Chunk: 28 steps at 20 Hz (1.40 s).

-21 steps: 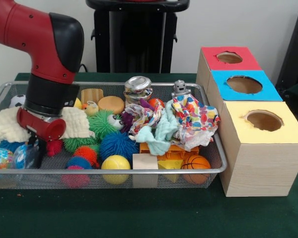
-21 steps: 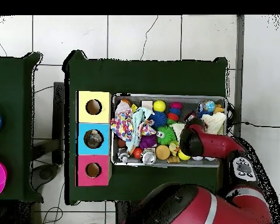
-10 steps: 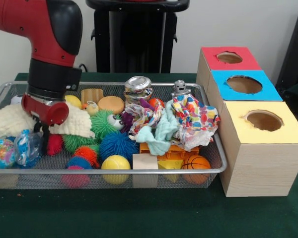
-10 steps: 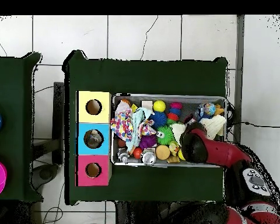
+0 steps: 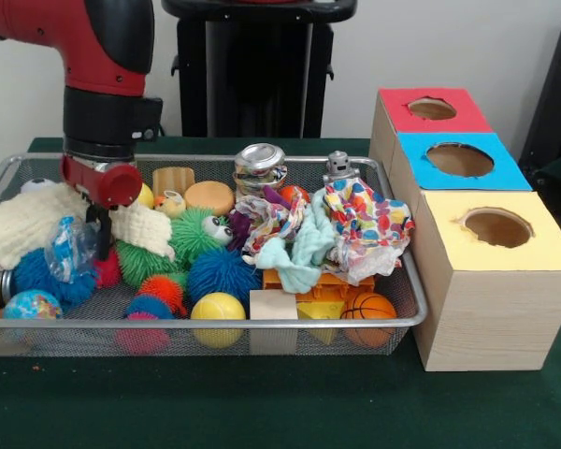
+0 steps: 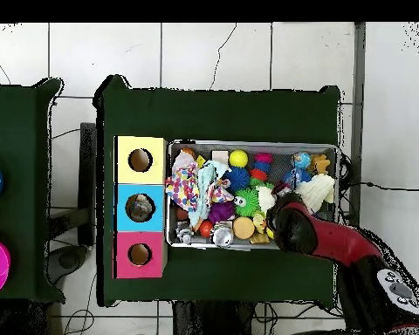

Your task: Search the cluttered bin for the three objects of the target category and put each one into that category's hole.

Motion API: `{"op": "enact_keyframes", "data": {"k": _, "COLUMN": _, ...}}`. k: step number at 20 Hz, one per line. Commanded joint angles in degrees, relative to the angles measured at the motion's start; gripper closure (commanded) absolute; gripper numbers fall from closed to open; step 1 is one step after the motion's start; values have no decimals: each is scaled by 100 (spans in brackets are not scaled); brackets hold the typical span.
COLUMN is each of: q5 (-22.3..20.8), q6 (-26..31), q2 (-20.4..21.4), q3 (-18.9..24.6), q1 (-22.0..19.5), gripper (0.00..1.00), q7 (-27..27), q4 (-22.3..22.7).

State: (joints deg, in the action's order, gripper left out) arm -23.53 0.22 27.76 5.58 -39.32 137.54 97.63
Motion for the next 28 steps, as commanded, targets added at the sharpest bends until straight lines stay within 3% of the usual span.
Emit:
{"op": "enact_keyframes", "data": {"k": 1, "q5": 510, "q6": 1042, "q2": 249, "q3": 966, "q1": -245, "gripper": 100, "q7": 413, "q4": 1051}}
{"op": "enact_keyframes", "data": {"k": 5, "q5": 902, "q6": 1310, "q2": 269, "q3": 1211, "q1": -427, "gripper": 100, "q7": 537, "q4": 1348}}
{"op": "enact_keyframes", "data": {"k": 10, "q5": 1340, "q6": 1358, "q2": 626, "q3": 1480, "q1": -610, "gripper": 100, "q7": 666, "q4": 1874}}
{"op": "enact_keyframes", "data": {"k": 14, "q5": 1768, "q6": 890, "q2": 643, "q3": 1934, "q1": -911, "gripper": 100, "q7": 1051, "q4": 2218}}
{"op": "enact_keyframes", "data": {"k": 16, "q5": 1991, "q6": 710, "q2": 725, "q3": 1805, "q1": -791, "gripper": 100, "q7": 1263, "q4": 2246}}
{"op": "enact_keyframes", "data": {"k": 19, "q5": 2194, "q6": 272, "q2": 679, "q3": 1994, "q1": -877, "gripper": 100, "q7": 1398, "q4": 2241}}
{"op": "enact_keyframes", "data": {"k": 22, "q5": 2527, "q6": 144, "q2": 662, "q3": 2328, "q1": -1054, "gripper": 100, "q7": 1551, "q4": 2359}}
{"op": "enact_keyframes", "data": {"k": 25, "q5": 2703, "q6": 32, "q2": 674, "q3": 2254, "q1": -1080, "gripper": 100, "q7": 1506, "q4": 2318}}
{"op": "enact_keyframes", "data": {"k": 28, "q5": 2935, "q6": -42, "q2": 607, "q3": 2515, "q1": -1238, "gripper": 100, "q7": 1580, "q4": 2413}}
